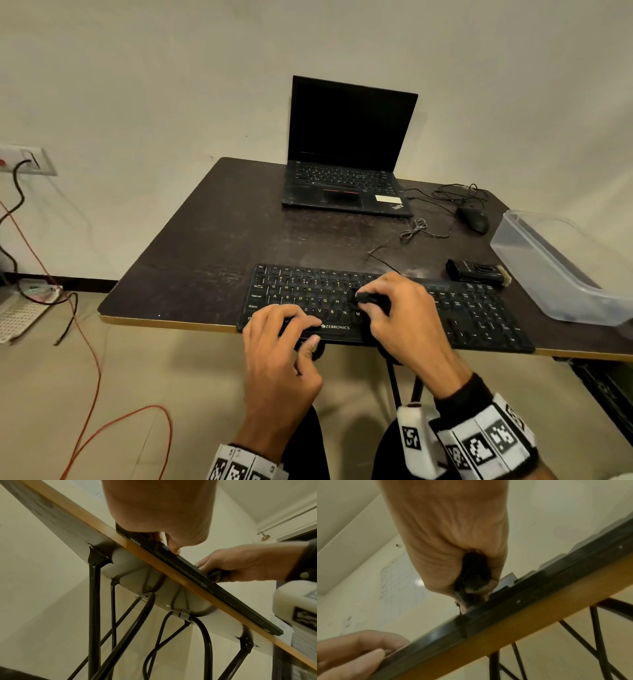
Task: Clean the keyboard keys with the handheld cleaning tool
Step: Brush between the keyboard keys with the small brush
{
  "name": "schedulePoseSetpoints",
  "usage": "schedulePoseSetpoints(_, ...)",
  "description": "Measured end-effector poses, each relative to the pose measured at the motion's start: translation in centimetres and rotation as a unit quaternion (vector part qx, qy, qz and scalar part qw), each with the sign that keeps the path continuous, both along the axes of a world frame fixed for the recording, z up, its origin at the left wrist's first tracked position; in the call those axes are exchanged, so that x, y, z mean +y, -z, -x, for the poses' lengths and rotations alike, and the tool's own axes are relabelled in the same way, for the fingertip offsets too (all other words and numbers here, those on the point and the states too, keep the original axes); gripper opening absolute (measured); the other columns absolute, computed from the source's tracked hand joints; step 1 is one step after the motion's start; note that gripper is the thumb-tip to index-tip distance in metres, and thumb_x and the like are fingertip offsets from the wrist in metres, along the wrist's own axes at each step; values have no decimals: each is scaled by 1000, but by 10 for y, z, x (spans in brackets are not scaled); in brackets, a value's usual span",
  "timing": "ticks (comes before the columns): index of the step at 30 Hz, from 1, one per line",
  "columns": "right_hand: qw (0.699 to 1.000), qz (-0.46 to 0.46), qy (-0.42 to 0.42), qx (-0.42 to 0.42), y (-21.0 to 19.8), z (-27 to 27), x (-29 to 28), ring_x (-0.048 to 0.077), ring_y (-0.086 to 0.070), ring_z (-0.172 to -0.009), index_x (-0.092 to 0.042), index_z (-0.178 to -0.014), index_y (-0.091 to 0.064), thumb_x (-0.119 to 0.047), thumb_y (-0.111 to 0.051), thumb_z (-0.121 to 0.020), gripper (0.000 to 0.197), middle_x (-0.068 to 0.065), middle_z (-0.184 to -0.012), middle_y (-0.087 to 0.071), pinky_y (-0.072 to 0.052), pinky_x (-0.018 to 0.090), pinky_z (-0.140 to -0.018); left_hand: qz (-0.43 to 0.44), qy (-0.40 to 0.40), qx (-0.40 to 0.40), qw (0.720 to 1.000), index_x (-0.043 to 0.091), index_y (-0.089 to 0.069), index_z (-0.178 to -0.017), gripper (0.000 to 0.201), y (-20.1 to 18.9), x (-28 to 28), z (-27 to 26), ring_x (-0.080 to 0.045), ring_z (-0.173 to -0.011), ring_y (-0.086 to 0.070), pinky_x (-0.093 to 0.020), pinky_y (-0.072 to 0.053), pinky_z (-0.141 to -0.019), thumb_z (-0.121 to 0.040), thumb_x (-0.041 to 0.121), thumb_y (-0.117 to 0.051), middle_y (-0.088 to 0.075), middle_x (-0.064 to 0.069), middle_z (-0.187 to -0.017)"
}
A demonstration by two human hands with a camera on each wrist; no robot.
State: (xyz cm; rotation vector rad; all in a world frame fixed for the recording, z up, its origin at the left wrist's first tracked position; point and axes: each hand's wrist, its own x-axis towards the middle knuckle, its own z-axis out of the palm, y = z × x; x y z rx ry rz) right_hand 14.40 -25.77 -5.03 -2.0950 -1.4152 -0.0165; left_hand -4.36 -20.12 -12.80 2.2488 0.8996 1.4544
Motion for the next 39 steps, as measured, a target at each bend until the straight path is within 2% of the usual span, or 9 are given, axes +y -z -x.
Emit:
schedulePoseSetpoints(4,997,-7,72,-1,-8,-21,2,21,-70,-101,-23,-100,-83,-16,-79,-91,12,-3,-106,-75,-51,32,-89,-2,4,-2,1000,19,-74,-103,26,-1,-1,0,-18,-111,-54,-29,-34,-101,-81,6,-69,-60,8,-111)
schedulePoseSetpoints(8,1000,22,1,1,-9,-5,4,9,-61,-96,-26,-101,-83,-16,-79,-92,13,-11,-105,-71,-47,28,-89,-1,-3,0,1000,19,-74,-103,27,-1,0,0,-20,-112,-54,-30,-34,-100,-80,6,-70,-61,7,-111)
schedulePoseSetpoints(13,998,19,67,6,-20,-24,9,20,-69,-101,-22,-102,-83,-13,-77,-93,14,-2,-107,-74,-52,32,-90,1,3,4,1000,19,-74,-104,27,-1,-1,0,-20,-111,-53,-30,-34,-100,-80,6,-69,-60,7,-111)
schedulePoseSetpoints(17,998,49,-15,33,-18,-7,15,13,-65,-98,-25,-101,-84,-16,-79,-92,14,-8,-105,-73,-51,28,-88,-1,-3,3,1000,19,-75,-104,28,0,0,0,-21,-111,-54,-37,-39,-97,-80,6,-70,-61,7,-112)
schedulePoseSetpoints(22,996,52,73,16,-26,-20,20,20,-69,-104,-21,-109,-83,-13,-72,-97,17,-4,-102,-74,-46,25,-88,0,6,0,1000,19,-75,-104,26,-1,0,0,-20,-111,-54,-38,-39,-97,-81,7,-69,-61,7,-111)
schedulePoseSetpoints(26,997,66,12,28,-25,-5,30,19,-69,-112,-23,-111,-83,-12,-73,-96,21,-2,-115,-77,-50,26,-96,1,1,-1,1000,19,-74,-104,28,1,1,0,-21,-111,-54,-38,-39,-98,-80,6,-70,-61,7,-112)
schedulePoseSetpoints(30,996,74,48,12,-27,-15,34,24,-68,-118,-21,-117,-81,-11,-69,-99,24,2,-121,-76,-48,28,-97,0,4,-1,1000,18,-75,-104,27,-1,-1,0,-21,-111,-54,-40,-39,-98,-81,6,-69,-61,6,-110)
schedulePoseSetpoints(35,994,97,-44,-7,-25,-3,36,19,-65,-121,-22,-120,-80,-7,-68,-98,29,-3,-125,-73,-49,28,-105,-6,0,-1,1000,18,-75,-104,27,0,0,0,-21,-109,-55,-40,-40,-97,-80,7,-69,-62,6,-110)
schedulePoseSetpoints(39,997,51,63,6,-26,-33,15,23,-69,-116,-21,-113,-82,-3,-66,-96,30,0,-120,-77,-50,31,-101,-2,3,-1,1000,19,-74,-104,26,-1,0,0,-19,-111,-53,-37,-38,-97,-82,9,-68,-61,7,-111)
